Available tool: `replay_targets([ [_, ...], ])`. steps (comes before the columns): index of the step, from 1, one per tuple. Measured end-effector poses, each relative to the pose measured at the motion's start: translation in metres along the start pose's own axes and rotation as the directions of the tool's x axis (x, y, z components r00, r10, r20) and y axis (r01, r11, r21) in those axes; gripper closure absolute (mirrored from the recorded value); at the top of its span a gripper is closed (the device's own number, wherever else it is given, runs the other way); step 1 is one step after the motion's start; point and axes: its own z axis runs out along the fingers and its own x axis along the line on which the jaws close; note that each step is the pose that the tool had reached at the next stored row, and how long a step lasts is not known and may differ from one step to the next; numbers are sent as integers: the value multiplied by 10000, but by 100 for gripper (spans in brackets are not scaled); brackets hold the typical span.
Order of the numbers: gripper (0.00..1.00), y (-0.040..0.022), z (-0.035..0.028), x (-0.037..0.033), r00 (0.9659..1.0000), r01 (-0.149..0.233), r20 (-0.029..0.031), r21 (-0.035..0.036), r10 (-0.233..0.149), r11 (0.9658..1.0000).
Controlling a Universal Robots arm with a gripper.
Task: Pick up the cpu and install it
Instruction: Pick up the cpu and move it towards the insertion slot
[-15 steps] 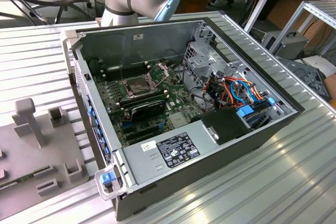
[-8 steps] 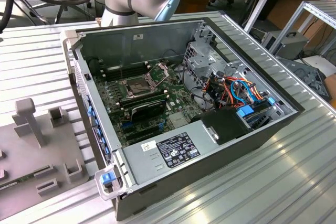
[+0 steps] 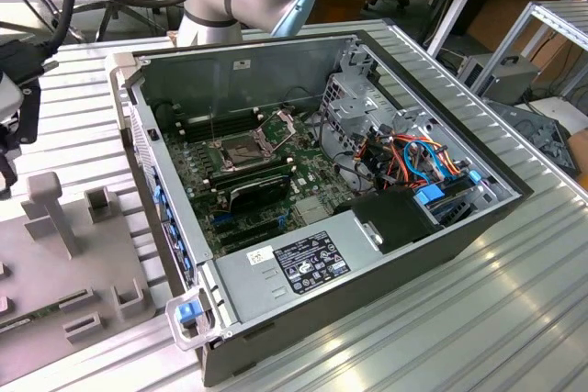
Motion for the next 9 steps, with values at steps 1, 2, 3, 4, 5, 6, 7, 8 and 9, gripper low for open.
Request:
replay_targets([
  [1, 47, -2, -1, -38, 10000, 0, 0, 0, 0, 10000],
  [2, 47, -3, -2, -60, 10000, 0, -1, 1, 0, 10000],
  [3, 47, -5, -2, -86, 10000, 0, -1, 1, 0, 10000],
  [4, 47, -6, -3, -109, 10000, 0, 0, 1, 0, 10000],
  [5, 47, -7, -4, -131, 10000, 1, -1, 1, -1, 10000],
  [6, 47, -8, -4, -156, 10000, 1, -1, 1, -1, 10000],
  [7, 47, -9, -4, -179, 10000, 0, 0, 0, 0, 10000],
  [8, 47, -10, -5, -202, 10000, 0, 0, 0, 0, 10000],
  [9, 47, -11, -5, -226, 10000, 0, 0, 0, 0, 10000],
])
